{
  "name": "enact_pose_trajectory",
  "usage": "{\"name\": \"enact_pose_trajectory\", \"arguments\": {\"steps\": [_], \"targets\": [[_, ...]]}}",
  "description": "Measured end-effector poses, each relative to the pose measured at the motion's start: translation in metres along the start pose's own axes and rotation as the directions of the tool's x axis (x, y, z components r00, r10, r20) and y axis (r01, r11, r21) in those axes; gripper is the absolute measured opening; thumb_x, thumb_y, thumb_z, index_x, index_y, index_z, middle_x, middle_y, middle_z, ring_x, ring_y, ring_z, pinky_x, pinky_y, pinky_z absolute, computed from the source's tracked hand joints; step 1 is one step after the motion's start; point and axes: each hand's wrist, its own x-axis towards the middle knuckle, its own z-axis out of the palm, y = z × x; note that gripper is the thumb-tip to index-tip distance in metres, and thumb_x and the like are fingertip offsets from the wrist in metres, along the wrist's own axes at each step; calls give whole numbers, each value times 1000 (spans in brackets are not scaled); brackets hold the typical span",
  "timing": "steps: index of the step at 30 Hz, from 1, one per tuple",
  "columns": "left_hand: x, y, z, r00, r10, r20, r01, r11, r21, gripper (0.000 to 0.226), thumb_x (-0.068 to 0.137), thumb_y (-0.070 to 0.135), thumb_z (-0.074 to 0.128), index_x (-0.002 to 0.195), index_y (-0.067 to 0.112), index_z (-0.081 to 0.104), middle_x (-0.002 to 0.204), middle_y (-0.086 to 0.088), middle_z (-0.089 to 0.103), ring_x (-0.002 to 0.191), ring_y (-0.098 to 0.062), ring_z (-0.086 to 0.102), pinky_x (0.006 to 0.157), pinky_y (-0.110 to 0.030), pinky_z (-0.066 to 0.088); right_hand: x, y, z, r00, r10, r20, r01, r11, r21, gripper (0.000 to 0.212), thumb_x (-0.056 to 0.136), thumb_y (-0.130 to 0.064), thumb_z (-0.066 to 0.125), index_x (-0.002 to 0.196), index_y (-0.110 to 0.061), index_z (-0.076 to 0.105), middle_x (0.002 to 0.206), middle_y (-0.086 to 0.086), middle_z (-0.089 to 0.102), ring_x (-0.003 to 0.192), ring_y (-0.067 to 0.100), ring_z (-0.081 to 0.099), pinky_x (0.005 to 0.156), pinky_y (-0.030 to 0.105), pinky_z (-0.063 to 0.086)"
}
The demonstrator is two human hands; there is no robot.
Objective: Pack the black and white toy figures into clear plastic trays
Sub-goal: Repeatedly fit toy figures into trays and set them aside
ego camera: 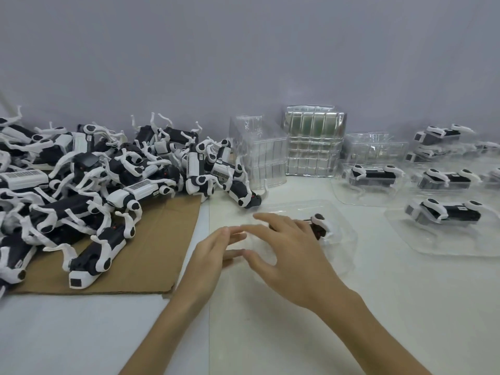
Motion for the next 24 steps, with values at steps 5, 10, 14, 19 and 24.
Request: {"name": "enact_pose_trajectory", "arguments": {"steps": [5,10,14,19,24], "targets": [[1,-4,2,1000,-16,-24,18,999,44,33,107,28,34,110,24,67,117,5,68,93,-14,73,88,-29,52,5,26,-1,990,143,16,-139,979,-150,34,96,-37,53,130,-40,58,153,-17,38,136,7,40,111,32,13],[1,-4,0,999,-26,-23,28,998,56,34,108,23,34,106,21,68,119,3,68,89,-16,74,89,-31,54,6,61,-20,915,386,-116,-402,899,-177,44,92,-15,56,133,-33,58,153,-12,41,141,9,34,116,37,7],[-3,-2,3,1000,-21,-19,23,996,90,32,107,24,37,104,23,69,117,9,68,90,-14,74,100,-41,51,10,58,-19,876,391,-284,-343,917,205,51,89,-1,56,138,-16,57,144,-1,53,135,13,45,117,27,25],[-5,0,3,1000,-11,-10,13,993,121,29,106,24,39,103,26,68,115,12,68,89,-13,74,103,-46,48,21,51,-9,826,540,158,-473,513,716,49,97,-13,58,140,-28,42,158,-12,32,143,5,33,109,21,35],[-7,2,4,1000,-15,0,15,988,151,28,106,26,40,104,29,68,102,11,72,91,-11,73,104,-46,47,19,80,-14,655,751,83,-567,417,710,51,97,-17,55,145,-14,38,161,-4,27,147,15,27,119,41,25]]}}
